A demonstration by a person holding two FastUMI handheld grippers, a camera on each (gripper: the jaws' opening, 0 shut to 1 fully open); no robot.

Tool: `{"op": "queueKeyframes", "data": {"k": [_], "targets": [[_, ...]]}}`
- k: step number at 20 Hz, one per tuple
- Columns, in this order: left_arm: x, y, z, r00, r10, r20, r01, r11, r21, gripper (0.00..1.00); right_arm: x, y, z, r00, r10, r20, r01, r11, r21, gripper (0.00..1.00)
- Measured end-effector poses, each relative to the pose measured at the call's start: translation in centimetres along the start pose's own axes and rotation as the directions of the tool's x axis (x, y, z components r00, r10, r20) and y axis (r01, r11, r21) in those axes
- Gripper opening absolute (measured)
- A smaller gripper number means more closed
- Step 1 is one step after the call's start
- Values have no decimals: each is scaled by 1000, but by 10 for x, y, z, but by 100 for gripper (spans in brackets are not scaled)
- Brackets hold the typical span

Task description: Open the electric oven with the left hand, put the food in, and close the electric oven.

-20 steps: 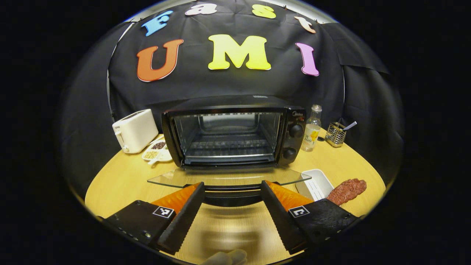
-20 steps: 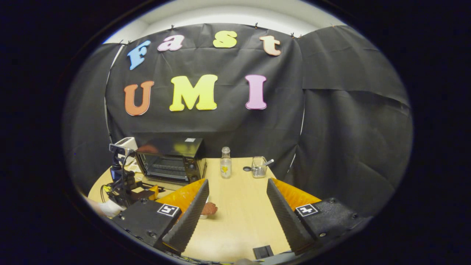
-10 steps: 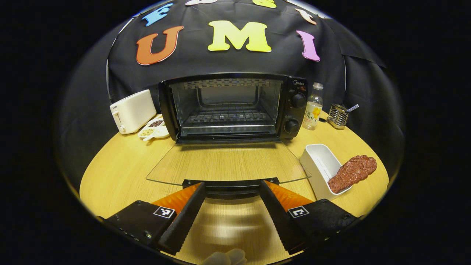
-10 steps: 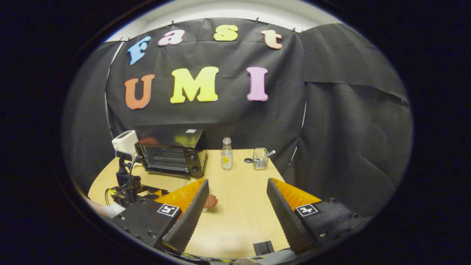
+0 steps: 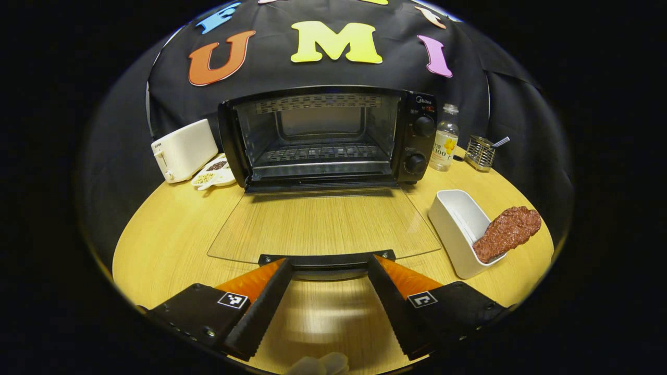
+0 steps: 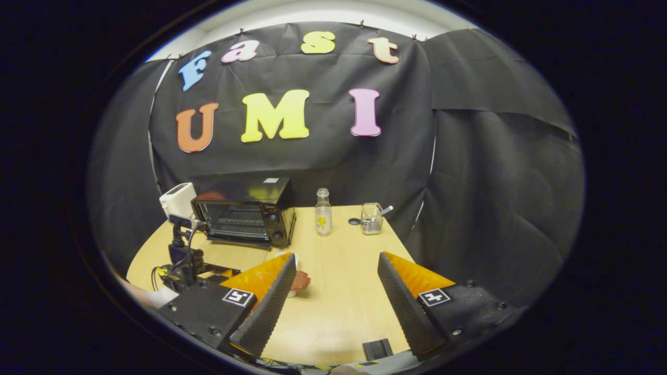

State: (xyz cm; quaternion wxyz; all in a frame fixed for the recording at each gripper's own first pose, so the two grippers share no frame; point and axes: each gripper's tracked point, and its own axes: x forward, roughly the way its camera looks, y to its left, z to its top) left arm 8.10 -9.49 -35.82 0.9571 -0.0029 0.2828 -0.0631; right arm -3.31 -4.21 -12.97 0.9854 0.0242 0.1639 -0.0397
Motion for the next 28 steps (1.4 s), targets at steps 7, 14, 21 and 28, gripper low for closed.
{"op": "queueKeyframes", "data": {"k": [7, 14, 21, 28], "targets": [[-49, 17, 23, 999, -7, 51, 8, 1000, -21, 96, 49, 5, -37, 990, 101, -95, -100, 995, 18, 97], [-132, 30, 79, 986, -1, 169, 11, 998, -56, 96, 124, 41, -87, 932, 280, -230, -274, 960, 61, 100], [-189, 44, 125, 954, 160, 252, -121, 979, -164, 96, 180, 67, -137, 781, 482, -397, -380, 871, 310, 81], [-215, 37, 152, 927, 226, 299, -164, 962, -220, 95, 191, 92, -155, 652, 607, -455, -391, 783, 484, 34]]}}
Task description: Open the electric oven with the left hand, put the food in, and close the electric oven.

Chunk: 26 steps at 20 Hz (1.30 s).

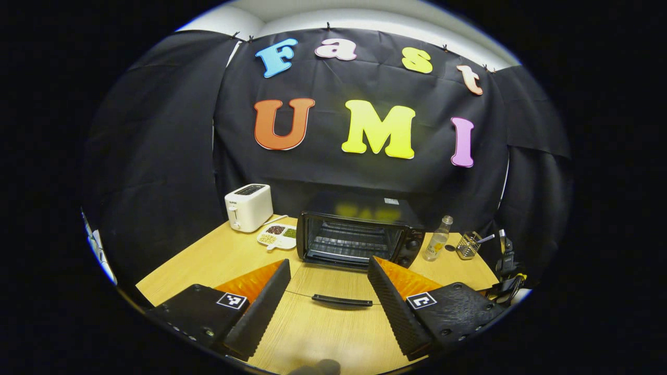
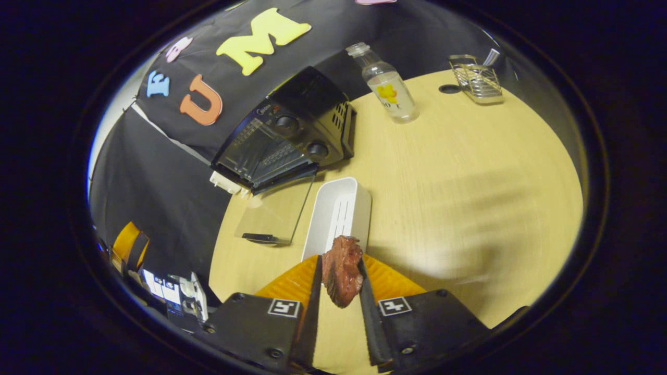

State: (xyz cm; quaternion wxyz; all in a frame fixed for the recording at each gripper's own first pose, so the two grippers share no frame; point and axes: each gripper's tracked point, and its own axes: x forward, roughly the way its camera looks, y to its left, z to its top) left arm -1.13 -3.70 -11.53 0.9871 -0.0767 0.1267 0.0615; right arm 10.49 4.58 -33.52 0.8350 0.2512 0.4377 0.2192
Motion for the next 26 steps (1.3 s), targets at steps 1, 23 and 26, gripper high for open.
{"op": "queueKeyframes", "data": {"k": [1, 23, 26], "targets": [[-2, -1, 2, 1000, 6, 1, -6, 1000, 0, 95, -1, -1, -1, 1000, 2, -8, -2, 1000, 15, 22], [-13, 111, 21, 1000, -9, -20, 11, 993, 119, 96, 31, 184, 66, 922, 87, 378, -135, 986, 102, 15], [-14, 132, 21, 1000, 8, -22, -5, 993, 114, 96, 70, 201, 80, 894, 56, 445, -138, 978, 155, 15]]}}
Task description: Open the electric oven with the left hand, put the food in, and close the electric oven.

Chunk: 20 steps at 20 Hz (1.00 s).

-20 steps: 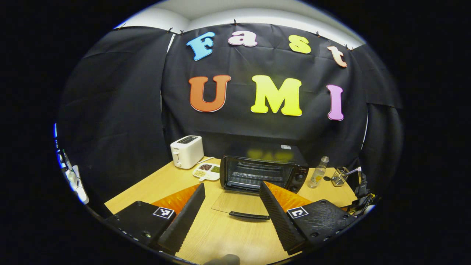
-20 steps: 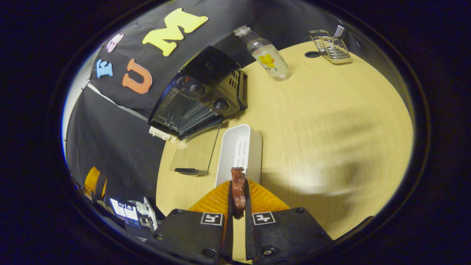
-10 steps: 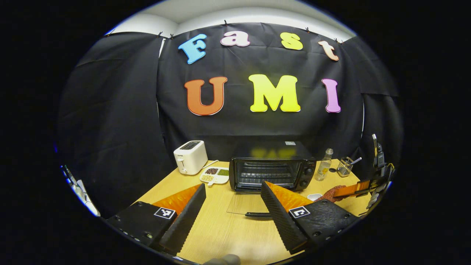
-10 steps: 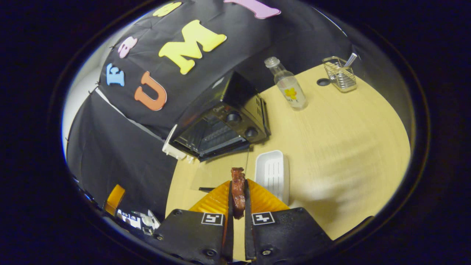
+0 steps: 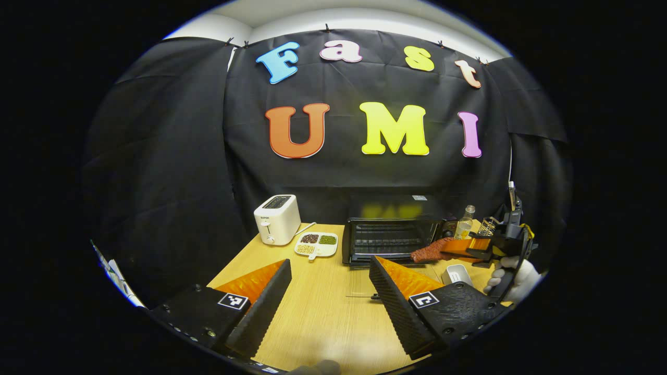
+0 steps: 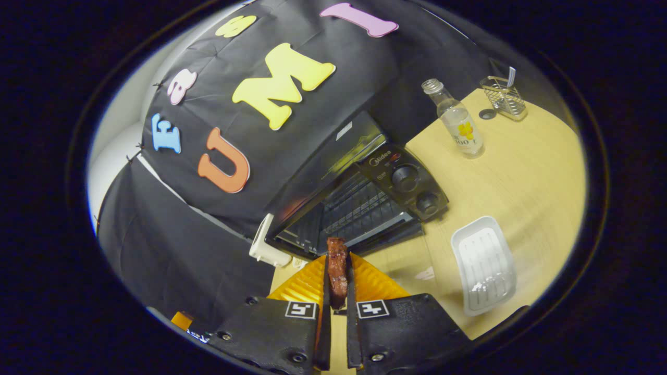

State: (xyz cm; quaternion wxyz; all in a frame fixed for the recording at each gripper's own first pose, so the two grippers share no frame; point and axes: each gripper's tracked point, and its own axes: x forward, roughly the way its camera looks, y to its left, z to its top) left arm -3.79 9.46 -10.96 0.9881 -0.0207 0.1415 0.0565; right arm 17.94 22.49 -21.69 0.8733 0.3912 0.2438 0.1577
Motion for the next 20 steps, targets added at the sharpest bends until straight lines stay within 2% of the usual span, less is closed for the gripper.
{"op": "queueKeyframes", "data": {"k": [4, 8, 11, 14, 19, 20], "targets": [[0, 23, -4, 999, 31, -5, -31, 999, 19, 96, 56, 6, -2, 995, -34, 96, 26, 997, 76, 15], [1, 34, -7, 998, 53, -15, -53, 999, -4, 96, 108, 0, 9, 971, -91, 220, 59, 987, 150, 15], [4, 43, -10, 997, 68, -25, -68, 998, 0, 96, 138, 1, 14, 960, -114, 256, 79, 986, 144, 15], [10, 47, -13, 996, 80, -47, -81, 997, -9, 96, 162, 2, 19, 953, -134, 273, 85, 979, 184, 15], [15, 48, -20, 994, 78, -74, -79, 997, -18, 96, 176, -5, 23, 943, -167, 290, 112, 974, 196, 18], [16, 47, -20, 994, 75, -80, -77, 997, -24, 96, 174, -6, 23, 942, -175, 285, 126, 975, 184, 10]]}}
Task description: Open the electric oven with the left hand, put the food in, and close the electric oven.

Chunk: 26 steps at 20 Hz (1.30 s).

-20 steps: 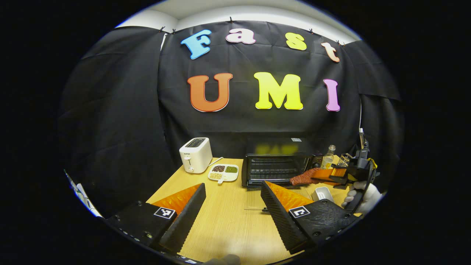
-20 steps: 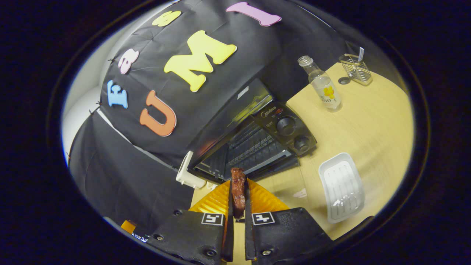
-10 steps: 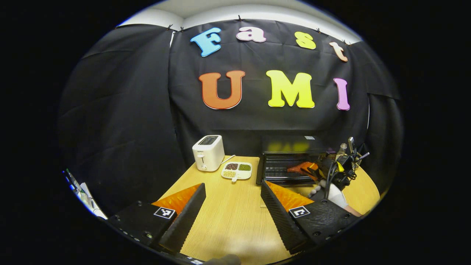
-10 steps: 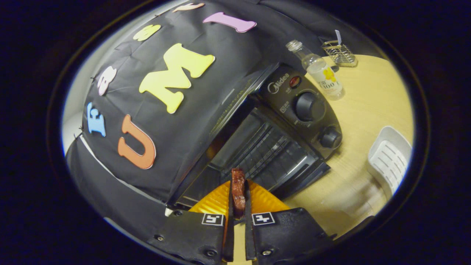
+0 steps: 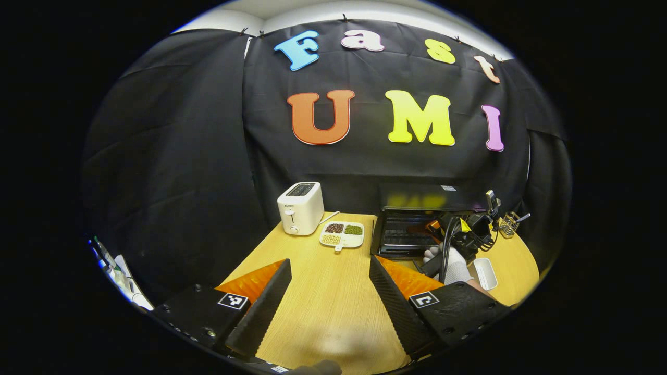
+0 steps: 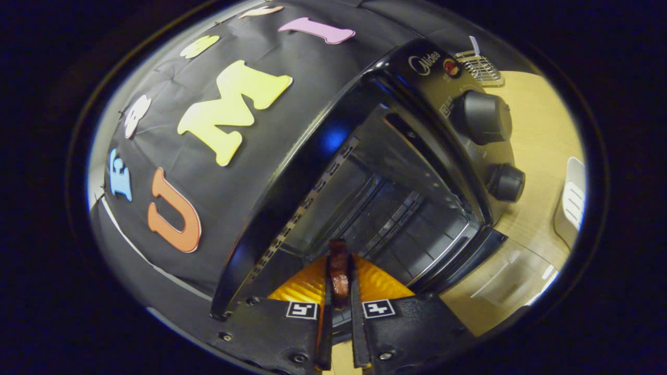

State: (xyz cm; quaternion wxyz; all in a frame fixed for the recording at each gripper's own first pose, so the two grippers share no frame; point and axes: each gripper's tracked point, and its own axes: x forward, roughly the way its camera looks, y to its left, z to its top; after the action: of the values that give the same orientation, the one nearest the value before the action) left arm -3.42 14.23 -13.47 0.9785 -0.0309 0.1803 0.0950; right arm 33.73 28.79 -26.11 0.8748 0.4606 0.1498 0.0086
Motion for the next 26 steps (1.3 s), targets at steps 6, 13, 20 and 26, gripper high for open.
{"op": "queueKeyframes", "data": {"k": [6, 13, 20, 26], "targets": [[10, -4, 2, 1000, -16, 0, 16, 1000, -17, 96, -6, 2, 3, 999, -30, 19, 34, 963, -269, 51], [11, -2, 4, 1000, -7, 16, 7, 1000, -15, 96, -30, -2, 13, 999, -41, 32, 51, 888, -457, 92], [1, -8, 10, 998, -25, 51, 26, 1000, -16, 96, -118, 27, 27, 998, 26, -50, -51, 798, -601, 93], [-9, -35, 11, 992, -93, 90, 95, 995, -11, 96, -236, 34, 82, 998, 50, -34, -59, 662, -748, 96]]}}
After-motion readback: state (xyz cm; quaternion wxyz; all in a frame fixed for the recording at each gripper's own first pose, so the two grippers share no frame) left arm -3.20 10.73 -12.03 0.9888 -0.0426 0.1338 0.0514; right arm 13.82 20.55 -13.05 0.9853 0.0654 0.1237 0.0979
